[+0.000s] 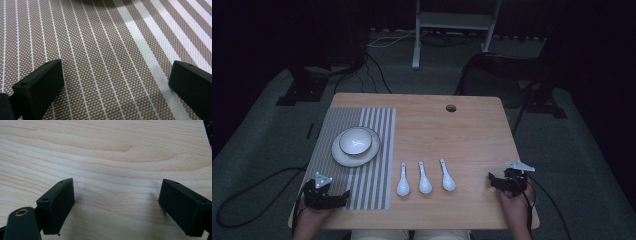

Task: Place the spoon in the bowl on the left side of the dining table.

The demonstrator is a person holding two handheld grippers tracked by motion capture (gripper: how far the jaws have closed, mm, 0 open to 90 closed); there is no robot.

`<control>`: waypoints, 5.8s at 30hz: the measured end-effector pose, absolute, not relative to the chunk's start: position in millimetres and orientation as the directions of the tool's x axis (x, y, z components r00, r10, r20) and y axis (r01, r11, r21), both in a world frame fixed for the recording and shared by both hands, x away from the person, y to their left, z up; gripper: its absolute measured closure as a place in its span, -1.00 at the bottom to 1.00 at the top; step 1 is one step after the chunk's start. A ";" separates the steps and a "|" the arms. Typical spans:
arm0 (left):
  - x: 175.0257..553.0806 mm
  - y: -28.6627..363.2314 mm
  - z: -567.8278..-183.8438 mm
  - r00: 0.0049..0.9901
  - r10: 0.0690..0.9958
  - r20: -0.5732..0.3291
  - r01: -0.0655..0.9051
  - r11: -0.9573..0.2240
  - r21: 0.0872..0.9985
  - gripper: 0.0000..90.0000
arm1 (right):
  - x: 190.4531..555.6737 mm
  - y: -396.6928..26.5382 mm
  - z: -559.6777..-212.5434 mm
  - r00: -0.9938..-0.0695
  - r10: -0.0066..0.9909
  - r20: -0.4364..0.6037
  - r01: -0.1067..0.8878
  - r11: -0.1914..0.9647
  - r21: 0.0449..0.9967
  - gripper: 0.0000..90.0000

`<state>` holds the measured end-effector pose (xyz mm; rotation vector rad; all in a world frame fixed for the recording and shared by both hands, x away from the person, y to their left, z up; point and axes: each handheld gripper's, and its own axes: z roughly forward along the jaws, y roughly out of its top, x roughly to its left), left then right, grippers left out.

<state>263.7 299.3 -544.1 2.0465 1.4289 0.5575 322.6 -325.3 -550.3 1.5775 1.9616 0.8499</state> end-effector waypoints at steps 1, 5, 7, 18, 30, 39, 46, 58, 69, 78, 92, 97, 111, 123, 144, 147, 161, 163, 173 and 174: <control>263.7 300.1 -544.0 0.349 0.937 0.011 0.698 -0.268 0.664 -1.00 | 322.6 -325.3 -550.4 -0.220 0.975 0.014 0.677 0.143 0.722 -0.72; 264.4 303.8 -542.1 0.360 0.933 -0.025 0.703 -0.254 0.664 -1.00 | 322.6 -325.3 -550.4 -0.220 0.975 0.014 0.677 0.143 0.722 -0.72; 264.4 302.9 -540.7 0.365 0.930 -0.038 0.709 -0.251 0.659 -1.00 | 322.6 -325.3 -550.4 -0.220 0.975 0.014 0.677 0.143 0.722 -0.72; 263.8 291.9 -536.7 0.408 0.912 -0.044 0.702 -0.283 0.653 -1.00 | 322.6 -325.3 -550.4 -0.220 0.975 0.014 0.677 0.142 0.722 -0.72; 263.4 275.6 -536.6 0.459 0.888 -0.026 0.688 -0.337 0.643 -0.98 | 322.6 -325.3 -550.4 -0.220 0.975 0.014 0.677 0.142 0.722 -0.72; 264.4 265.7 -535.9 0.484 0.874 -0.035 0.683 -0.353 0.639 -0.98 | 322.7 -325.5 -550.4 -0.220 0.975 0.015 0.677 0.142 0.722 -0.72; 265.3 261.8 -533.6 0.501 0.864 -0.046 0.681 -0.361 0.637 -0.98 | 322.7 -325.4 -550.4 -0.220 0.975 0.015 0.677 0.142 0.722 -0.72; 269.5 252.7 -528.5 0.526 0.849 -0.060 0.668 -0.368 0.647 -0.98 | 322.6 -325.4 -550.4 -0.220 0.975 0.014 0.677 0.143 0.722 -0.72; 277.9 236.2 -524.5 0.563 0.824 -0.059 0.650 -0.397 0.648 -0.98 | 322.6 -325.4 -550.4 -0.220 0.975 0.014 0.677 0.143 0.722 -0.72; 285.2 224.0 -519.3 0.587 0.807 -0.066 0.638 -0.411 0.652 -0.98 | 322.6 -325.4 -550.4 -0.220 0.975 0.014 0.677 0.142 0.722 -0.72; 300.3 199.2 -513.6 0.621 0.781 -0.060 0.618 -0.442 0.650 -0.98 | 322.6 -325.4 -550.4 -0.220 0.975 0.014 0.677 0.143 0.722 -0.72; 305.2 189.9 -512.7 0.635 0.770 -0.059 0.611 -0.454 0.648 -0.98 | 322.6 -325.4 -550.4 -0.220 0.975 0.014 0.677 0.143 0.722 -0.72; 319.6 171.7 -510.6 0.651 0.756 -0.066 0.613 -0.473 0.633 -0.98 | 322.7 -325.4 -550.5 -0.221 0.975 0.014 0.677 0.143 0.722 -0.72; 332.1 151.4 -511.8 0.670 0.738 -0.077 0.615 -0.494 0.614 -0.98 | 322.7 -325.6 -550.5 -0.222 0.975 0.013 0.676 0.144 0.722 -0.72; 353.9 114.8 -514.9 0.682 0.724 -0.106 0.632 -0.510 0.583 -0.98 | 322.7 -325.6 -550.5 -0.222 0.975 0.013 0.676 0.144 0.722 -0.72; 357.9 111.7 -517.8 0.667 0.736 -0.116 0.649 -0.498 0.575 -0.88 | 322.7 -325.6 -550.5 -0.222 0.975 0.013 0.676 0.144 0.722 -0.72; 365.7 99.9 -523.8 0.618 0.778 -0.110 0.695 -0.476 0.538 -0.67 | 322.7 -325.6 -550.5 -0.222 0.975 0.013 0.676 0.144 0.722 -0.72; 365.1 99.1 -524.3 0.622 0.776 -0.106 0.694 -0.484 0.533 -0.64 | 322.7 -325.6 -550.5 -0.221 0.975 0.013 0.676 0.144 0.722 -0.72; 360.3 99.3 -521.9 0.634 0.773 -0.039 0.663 -0.516 0.542 -0.04 | 322.6 -325.5 -550.5 -0.221 0.975 0.013 0.677 0.144 0.722 -0.72; 359.2 98.4 -521.7 0.638 0.769 -0.027 0.657 -0.527 0.539 0.01 | 322.7 -325.6 -550.5 -0.222 0.975 0.013 0.676 0.144 0.722 -0.72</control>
